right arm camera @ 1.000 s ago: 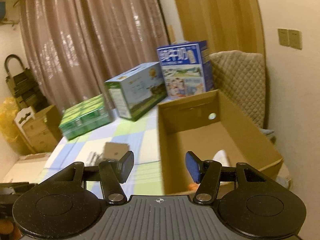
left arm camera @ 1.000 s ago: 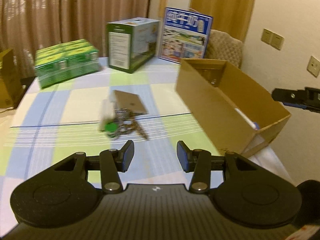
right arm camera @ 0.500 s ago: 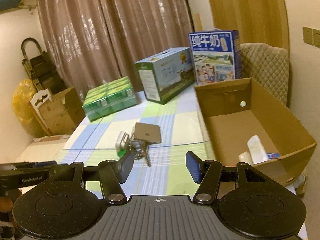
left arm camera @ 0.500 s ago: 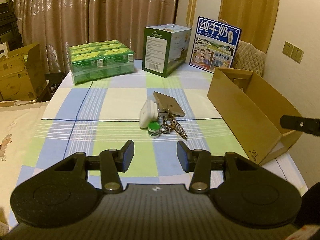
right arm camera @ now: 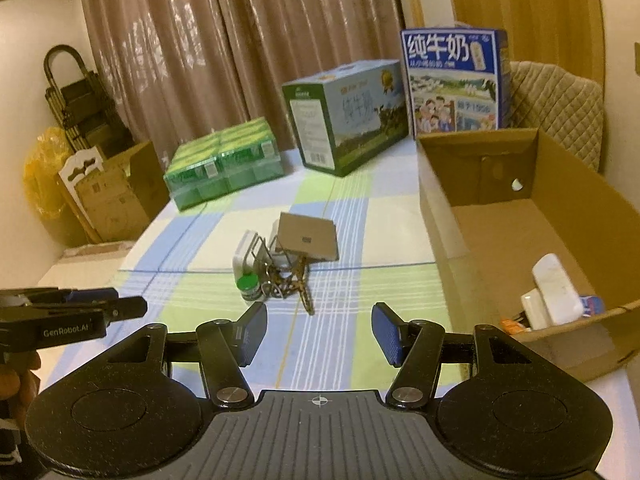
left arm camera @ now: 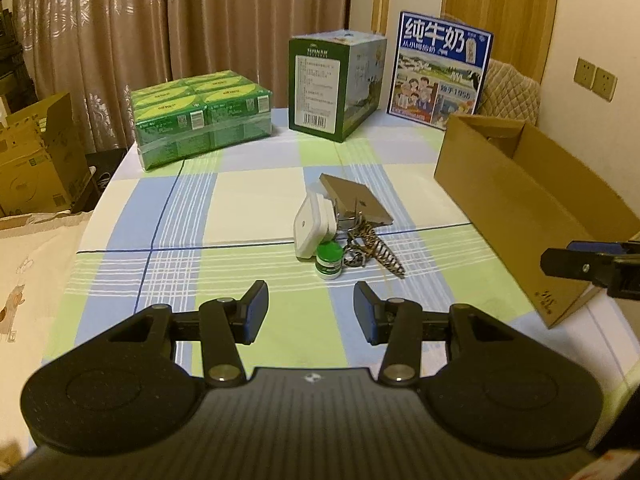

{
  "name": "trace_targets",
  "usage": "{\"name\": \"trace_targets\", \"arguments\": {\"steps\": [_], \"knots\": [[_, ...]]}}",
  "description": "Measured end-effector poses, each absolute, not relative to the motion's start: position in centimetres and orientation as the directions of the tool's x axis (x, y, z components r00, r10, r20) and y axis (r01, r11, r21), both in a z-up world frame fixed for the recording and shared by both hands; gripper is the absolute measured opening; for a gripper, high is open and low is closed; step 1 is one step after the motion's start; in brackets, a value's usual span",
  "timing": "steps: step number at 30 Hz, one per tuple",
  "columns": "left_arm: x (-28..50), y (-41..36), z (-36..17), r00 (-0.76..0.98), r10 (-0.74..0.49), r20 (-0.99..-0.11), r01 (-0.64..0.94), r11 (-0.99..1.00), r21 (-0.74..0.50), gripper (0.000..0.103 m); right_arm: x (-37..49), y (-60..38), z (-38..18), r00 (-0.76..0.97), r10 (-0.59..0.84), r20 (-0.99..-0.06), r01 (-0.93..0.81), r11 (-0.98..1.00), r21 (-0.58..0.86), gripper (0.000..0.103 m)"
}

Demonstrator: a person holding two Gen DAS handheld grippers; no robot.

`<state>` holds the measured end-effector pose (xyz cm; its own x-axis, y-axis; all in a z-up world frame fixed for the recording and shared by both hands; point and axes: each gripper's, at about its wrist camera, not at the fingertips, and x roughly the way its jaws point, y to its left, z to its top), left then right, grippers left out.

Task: Organize rigid objects
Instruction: 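Withdraw both tools from the cardboard box back over the table, then grasp the leopard-print keys with the right gripper while the left grasps the green-lidded jar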

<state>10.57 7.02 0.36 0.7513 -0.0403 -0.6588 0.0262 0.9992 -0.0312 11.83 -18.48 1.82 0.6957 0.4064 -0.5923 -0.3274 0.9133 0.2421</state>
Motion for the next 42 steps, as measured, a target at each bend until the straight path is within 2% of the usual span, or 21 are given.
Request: {"name": "trace_targets", "arguments": {"steps": [13,20,25,30,32,34,42], "knots": [[17.4,7.9,-5.5,0.723,-0.072,-0.687,0.097,0.995,-0.002,0.041,18.7,-14.7,-5.4,0.628,0.432,-0.648,-0.385,0.895,0.223,0.053],[20.0,7.2,-7.5,0.697,-0.096,-0.71,0.145,0.989,0.008,0.041,22.1,-12.7,-8.8,0.607,0.43,-0.668,-0.42,0.887,0.19,0.036],[21.7,7.2,-8.3,0.679,-0.105,-0.727,0.147,0.989,-0.005,0.041,23.9,-11.6,-10.0,0.603,0.437,-0.667,-0.443,0.879,0.176,0.03],[22.5,7.9,-8.8,0.663,-0.133,-0.736,0.129,0.99,-0.063,0.041,25.3,-10.3,-10.7,0.596,0.44,-0.671,-0.465,0.871,0.159,0.021],[22.7,8.0,-9.0,0.662,-0.136,-0.737,0.127,0.99,-0.069,0.041,25.6,-10.0,-11.0,0.592,0.441,-0.674,-0.474,0.867,0.151,0.009],[22.8,8.0,-9.0,0.663,-0.141,-0.735,0.129,0.989,-0.073,0.041,25.7,-9.9,-11.1,0.59,0.439,-0.678,-0.481,0.865,0.141,0.004],[22.8,7.3,-9.0,0.675,-0.168,-0.719,0.163,0.984,-0.076,0.041,23.9,-11.7,-10.1,0.62,0.385,-0.683,-0.455,0.886,0.086,0.001]]}}
